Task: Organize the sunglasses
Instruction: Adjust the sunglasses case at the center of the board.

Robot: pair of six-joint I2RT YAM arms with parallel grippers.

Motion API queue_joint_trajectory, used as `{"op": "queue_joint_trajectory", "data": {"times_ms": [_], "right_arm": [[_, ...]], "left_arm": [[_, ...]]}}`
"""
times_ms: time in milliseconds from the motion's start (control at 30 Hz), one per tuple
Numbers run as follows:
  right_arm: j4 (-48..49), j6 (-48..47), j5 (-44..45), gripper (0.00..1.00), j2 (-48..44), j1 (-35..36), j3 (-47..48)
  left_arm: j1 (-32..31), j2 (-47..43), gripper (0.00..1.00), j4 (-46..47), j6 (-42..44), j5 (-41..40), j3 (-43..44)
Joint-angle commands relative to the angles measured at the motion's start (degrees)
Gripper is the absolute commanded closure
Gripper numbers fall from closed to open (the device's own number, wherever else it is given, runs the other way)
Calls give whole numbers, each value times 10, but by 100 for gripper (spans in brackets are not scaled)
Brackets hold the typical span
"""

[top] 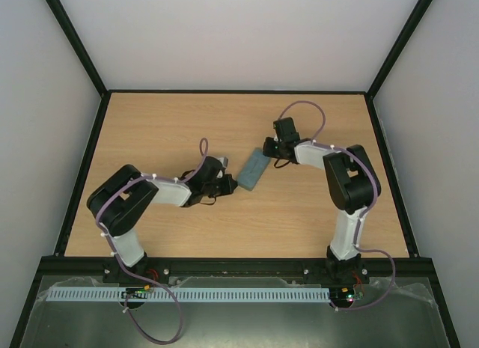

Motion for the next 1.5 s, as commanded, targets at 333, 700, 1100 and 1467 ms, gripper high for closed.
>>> {"op": "queue_joint_trajectory", "data": {"times_ms": [333, 700, 1100, 1467], "right_arm": [[-27, 12, -25, 82, -118, 35, -154], [-29, 21, -5, 82, -136, 50, -178], [-61, -15, 238, 1, -438, 4, -264], [325, -132, 418, 1, -603, -46, -549]], "left_arm": [[92, 24, 95, 4, 22, -23, 67], [105, -13, 93, -14, 28, -36, 48], [132, -326, 1, -208, 100, -189, 9], [283, -420, 1, -162, 166, -294, -102]]}}
